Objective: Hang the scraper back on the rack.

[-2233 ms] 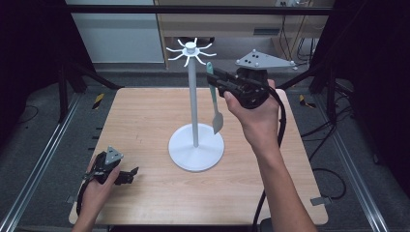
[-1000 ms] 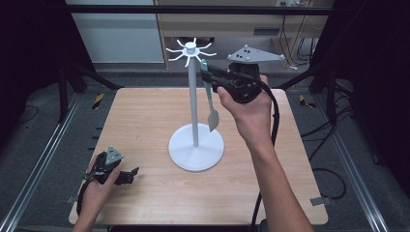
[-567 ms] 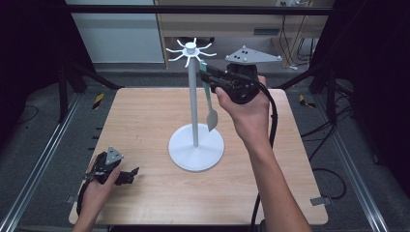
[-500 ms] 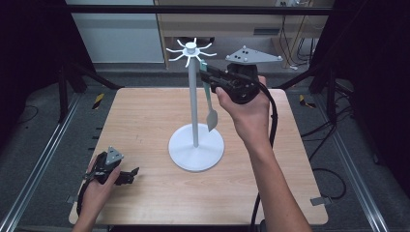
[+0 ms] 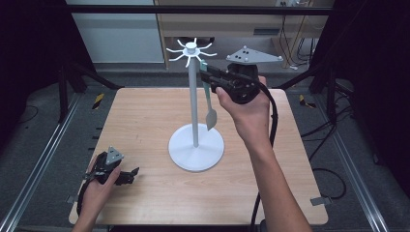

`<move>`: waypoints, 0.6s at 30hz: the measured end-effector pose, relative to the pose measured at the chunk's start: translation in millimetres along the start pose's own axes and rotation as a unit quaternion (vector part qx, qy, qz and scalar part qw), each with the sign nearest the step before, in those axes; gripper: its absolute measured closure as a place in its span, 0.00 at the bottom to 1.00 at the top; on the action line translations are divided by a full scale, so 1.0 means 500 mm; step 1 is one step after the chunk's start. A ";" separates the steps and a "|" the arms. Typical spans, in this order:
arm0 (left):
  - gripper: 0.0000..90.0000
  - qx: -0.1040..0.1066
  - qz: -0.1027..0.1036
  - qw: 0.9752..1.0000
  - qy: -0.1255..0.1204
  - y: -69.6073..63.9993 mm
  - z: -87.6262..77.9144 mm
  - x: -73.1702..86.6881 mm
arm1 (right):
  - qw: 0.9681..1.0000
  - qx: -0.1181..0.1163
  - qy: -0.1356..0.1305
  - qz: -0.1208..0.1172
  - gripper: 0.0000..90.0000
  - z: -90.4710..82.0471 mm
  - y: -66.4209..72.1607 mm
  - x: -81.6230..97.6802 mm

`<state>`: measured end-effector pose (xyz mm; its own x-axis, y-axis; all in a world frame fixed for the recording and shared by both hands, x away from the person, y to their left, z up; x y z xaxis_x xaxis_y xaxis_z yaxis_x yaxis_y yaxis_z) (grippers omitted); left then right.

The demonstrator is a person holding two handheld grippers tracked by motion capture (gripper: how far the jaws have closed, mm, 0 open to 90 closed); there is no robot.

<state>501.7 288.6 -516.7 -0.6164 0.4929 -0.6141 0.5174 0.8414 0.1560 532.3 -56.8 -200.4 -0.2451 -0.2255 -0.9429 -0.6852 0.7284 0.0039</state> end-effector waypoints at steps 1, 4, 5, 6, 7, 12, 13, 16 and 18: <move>0.03 0.000 0.000 1.000 0.000 0.000 0.000 0.000 | 1.000 0.001 0.000 0.000 0.82 0.000 0.000 0.000; 0.03 0.000 0.000 1.000 0.000 0.000 0.000 0.000 | 1.000 0.002 0.002 0.000 0.81 0.000 0.000 0.000; 0.03 0.000 0.000 1.000 0.000 0.000 0.000 0.000 | 1.000 0.003 0.002 0.000 0.80 -0.001 0.001 0.001; 0.03 0.000 0.000 1.000 0.000 0.000 0.000 0.000 | 1.000 0.003 0.002 0.001 0.79 -0.002 0.001 0.001; 0.03 0.000 0.001 1.000 0.001 0.000 0.000 0.000 | 1.000 0.003 0.001 0.001 0.78 -0.003 0.001 0.001; 0.03 0.000 0.001 1.000 0.001 0.000 0.000 0.000 | 1.000 0.010 -0.005 0.001 0.75 -0.019 -0.002 0.005; 0.03 0.000 0.002 1.000 0.001 0.000 0.000 0.000 | 1.000 0.013 -0.003 0.000 0.75 -0.023 -0.004 0.009; 0.03 -0.001 0.004 1.000 0.003 -0.001 0.000 0.000 | 1.000 0.024 0.002 0.005 0.74 -0.032 -0.017 0.027; 0.03 -0.001 0.005 1.000 0.004 -0.002 0.001 0.001 | 0.999 0.032 0.006 0.011 0.71 -0.039 -0.028 0.041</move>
<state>501.3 288.0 -517.5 -0.6161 0.5039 -0.6054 0.5230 0.8364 0.1640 523.3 -84.3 -213.0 -0.2676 -0.2156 -0.9391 -0.6341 0.7733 0.0031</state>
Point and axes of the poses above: each handheld gripper's, and its own axes: z roughly forward along the jaws, x roughly out of its underside, y roughly to its left, the point moved 5 cm from there along z, roughly forward along the jaws, and after that the axes turned 8 degrees about y, right-handed, at the moved point
